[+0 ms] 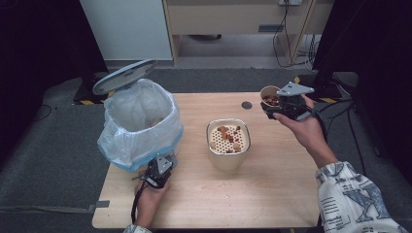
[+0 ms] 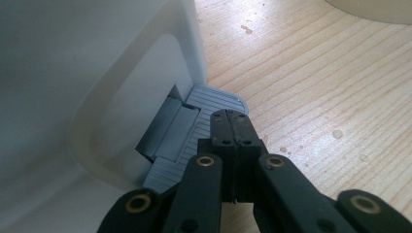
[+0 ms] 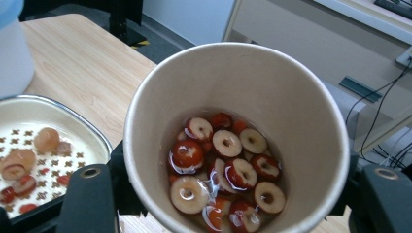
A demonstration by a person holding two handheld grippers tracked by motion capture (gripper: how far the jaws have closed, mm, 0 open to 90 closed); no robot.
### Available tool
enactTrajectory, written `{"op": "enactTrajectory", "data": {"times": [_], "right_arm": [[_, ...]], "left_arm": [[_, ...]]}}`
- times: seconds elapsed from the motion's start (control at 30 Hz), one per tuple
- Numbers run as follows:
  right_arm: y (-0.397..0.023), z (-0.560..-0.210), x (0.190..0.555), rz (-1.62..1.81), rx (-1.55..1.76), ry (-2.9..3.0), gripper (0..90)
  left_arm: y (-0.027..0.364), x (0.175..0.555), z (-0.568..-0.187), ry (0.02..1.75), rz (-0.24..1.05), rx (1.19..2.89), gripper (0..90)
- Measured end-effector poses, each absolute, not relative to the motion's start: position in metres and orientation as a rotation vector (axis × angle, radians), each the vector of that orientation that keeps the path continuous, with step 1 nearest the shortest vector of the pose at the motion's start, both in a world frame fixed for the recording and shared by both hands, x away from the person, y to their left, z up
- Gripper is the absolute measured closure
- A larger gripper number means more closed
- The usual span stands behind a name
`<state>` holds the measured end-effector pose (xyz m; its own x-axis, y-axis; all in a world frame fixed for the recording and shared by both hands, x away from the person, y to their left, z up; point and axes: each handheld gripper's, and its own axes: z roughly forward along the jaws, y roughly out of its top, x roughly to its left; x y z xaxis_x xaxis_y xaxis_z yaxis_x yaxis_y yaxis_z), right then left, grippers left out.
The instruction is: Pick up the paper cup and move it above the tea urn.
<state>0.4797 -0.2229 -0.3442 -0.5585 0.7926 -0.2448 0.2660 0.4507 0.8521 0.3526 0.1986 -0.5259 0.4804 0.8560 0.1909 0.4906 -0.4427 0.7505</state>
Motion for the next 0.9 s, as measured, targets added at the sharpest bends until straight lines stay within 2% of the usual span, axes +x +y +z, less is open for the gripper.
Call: {"op": "enactTrajectory", "data": {"times": [0.9], "right_arm": [[-0.175, -0.315, 0.485, 1.007, 0.655, 2.09, 32.3]], "left_arm": [[0.198, 0.353, -0.526, 1.108, 0.755, 2.1, 89.4]]}}
